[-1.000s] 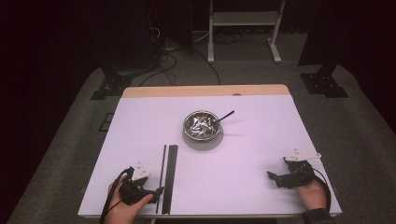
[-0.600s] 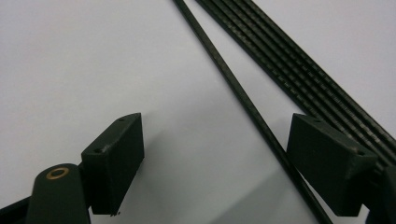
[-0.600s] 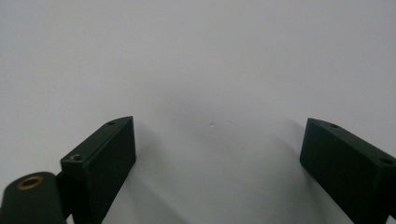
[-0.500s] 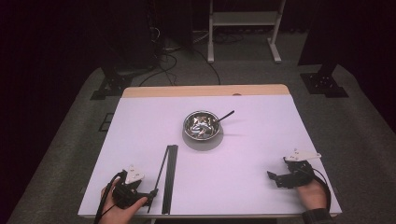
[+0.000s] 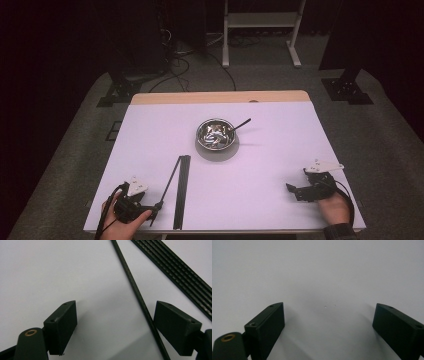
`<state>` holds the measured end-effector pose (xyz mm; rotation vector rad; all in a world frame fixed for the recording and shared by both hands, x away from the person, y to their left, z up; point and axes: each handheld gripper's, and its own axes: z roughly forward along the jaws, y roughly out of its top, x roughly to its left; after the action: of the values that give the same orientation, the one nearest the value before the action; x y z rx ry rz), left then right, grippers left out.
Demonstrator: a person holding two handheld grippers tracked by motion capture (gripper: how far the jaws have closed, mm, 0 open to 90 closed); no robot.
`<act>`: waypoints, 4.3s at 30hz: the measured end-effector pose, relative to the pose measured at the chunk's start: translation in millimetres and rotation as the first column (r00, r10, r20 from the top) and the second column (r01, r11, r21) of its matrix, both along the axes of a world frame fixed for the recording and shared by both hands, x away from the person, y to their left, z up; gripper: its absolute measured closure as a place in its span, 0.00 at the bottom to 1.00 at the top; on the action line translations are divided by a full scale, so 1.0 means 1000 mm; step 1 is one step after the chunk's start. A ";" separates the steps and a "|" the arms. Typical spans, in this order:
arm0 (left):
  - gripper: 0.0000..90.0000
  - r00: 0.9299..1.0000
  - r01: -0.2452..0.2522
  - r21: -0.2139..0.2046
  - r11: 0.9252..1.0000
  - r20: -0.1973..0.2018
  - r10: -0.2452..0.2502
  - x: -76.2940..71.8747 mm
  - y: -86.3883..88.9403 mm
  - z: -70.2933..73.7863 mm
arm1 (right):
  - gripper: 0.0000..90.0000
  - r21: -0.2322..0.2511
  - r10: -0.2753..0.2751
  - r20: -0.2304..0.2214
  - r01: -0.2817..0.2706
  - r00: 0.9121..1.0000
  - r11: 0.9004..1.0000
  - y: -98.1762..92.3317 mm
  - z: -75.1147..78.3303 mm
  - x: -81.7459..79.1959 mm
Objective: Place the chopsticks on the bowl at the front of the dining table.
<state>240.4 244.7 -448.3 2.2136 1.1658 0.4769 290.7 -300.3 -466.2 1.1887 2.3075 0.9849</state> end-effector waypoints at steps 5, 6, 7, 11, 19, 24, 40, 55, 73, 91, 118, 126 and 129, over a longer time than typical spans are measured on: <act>0.20 1.000 0.001 -0.006 1.000 -0.001 -0.001 0.001 0.003 0.000 | 0.10 0.001 0.000 0.000 0.000 1.000 1.000 0.000 0.000 0.000; 0.20 1.000 0.001 -0.005 1.000 -0.005 -0.001 0.002 0.004 0.000 | 0.10 0.001 -0.001 0.000 0.001 1.000 1.000 0.000 0.000 0.000; 0.20 1.000 0.001 -0.006 1.000 -0.006 -0.001 0.002 0.005 0.000 | 0.10 0.000 0.000 0.000 0.000 1.000 1.000 0.000 0.000 0.000; 0.20 1.000 -0.001 -0.004 1.000 -0.001 0.001 0.004 0.008 0.000 | 0.10 0.001 0.000 0.000 0.000 1.000 1.000 0.000 0.000 0.000; 0.20 1.000 -0.001 -0.014 1.000 -0.006 0.001 0.009 0.013 -0.001 | 0.10 0.001 -0.001 0.000 0.001 1.000 1.000 0.000 0.000 0.000; 0.20 1.000 -0.007 -0.016 1.000 -0.006 0.007 0.011 0.018 -0.001 | 0.10 0.001 0.000 0.000 0.000 1.000 1.000 0.000 0.000 0.000; 0.20 1.000 -0.016 -0.023 1.000 -0.005 0.016 0.020 0.036 0.000 | 0.10 0.001 0.000 0.000 0.000 1.000 1.000 0.000 0.000 0.000; 0.20 0.999 -0.042 -0.040 0.998 -0.006 0.042 0.030 0.051 0.002 | 0.10 0.001 0.000 0.000 0.000 1.000 1.000 0.000 0.000 0.000; 0.20 0.999 -0.035 -0.080 0.996 0.000 0.035 0.033 0.056 0.004 | 0.10 0.001 0.000 0.000 0.000 1.000 1.000 0.000 0.000 0.000; 0.19 1.000 -0.010 -0.100 0.995 0.017 0.012 0.041 0.041 0.011 | 0.10 0.001 0.000 0.000 0.000 1.000 1.000 0.000 0.000 0.000; 0.22 0.999 0.043 -0.088 0.995 0.007 -0.043 0.075 0.002 0.008 | 0.10 0.001 0.000 0.000 0.000 1.000 1.000 0.000 0.000 0.000; 0.36 0.999 0.054 -0.078 0.996 0.007 -0.054 0.083 -0.006 0.006 | 0.10 0.001 0.000 0.000 0.000 1.000 1.000 0.000 0.000 0.000; 0.42 0.999 0.054 -0.074 0.996 0.009 -0.054 0.082 -0.006 0.006 | 0.10 0.001 0.000 0.000 0.000 1.000 1.000 0.000 0.000 0.000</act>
<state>322.4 238.4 -442.3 2.1720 1.0992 0.4126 290.8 -300.3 -466.3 1.1894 2.3076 0.9861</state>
